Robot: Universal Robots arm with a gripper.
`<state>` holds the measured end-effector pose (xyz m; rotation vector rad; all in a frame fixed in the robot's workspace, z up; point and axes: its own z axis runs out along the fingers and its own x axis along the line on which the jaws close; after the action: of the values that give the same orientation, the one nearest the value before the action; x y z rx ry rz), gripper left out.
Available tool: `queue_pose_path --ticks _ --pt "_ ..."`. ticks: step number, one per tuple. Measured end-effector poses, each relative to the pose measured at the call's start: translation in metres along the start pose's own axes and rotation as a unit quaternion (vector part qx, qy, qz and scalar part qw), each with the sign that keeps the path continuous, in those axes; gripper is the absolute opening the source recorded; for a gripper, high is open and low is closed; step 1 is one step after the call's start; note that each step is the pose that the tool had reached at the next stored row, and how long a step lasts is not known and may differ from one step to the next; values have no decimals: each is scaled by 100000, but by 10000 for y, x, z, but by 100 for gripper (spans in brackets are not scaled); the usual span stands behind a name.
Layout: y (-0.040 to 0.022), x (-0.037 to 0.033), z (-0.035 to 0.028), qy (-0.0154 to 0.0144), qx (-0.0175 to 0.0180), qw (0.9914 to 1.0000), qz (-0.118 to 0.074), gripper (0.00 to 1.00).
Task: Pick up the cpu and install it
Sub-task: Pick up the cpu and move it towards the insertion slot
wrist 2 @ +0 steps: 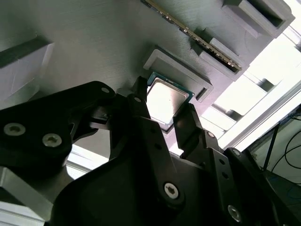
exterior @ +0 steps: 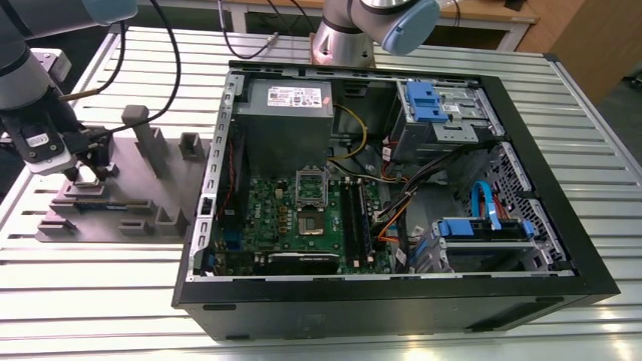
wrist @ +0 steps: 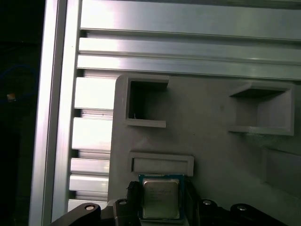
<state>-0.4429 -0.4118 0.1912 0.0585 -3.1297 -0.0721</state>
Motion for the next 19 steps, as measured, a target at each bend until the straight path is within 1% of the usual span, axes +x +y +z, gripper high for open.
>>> queue_pose_path --ticks 2,8,19 --pt "1 1 -18 9 3 100000 0 47" --pt "1 1 -37 13 6 100000 1 47" --pt "5 2 -113 12 6 100000 1 47"
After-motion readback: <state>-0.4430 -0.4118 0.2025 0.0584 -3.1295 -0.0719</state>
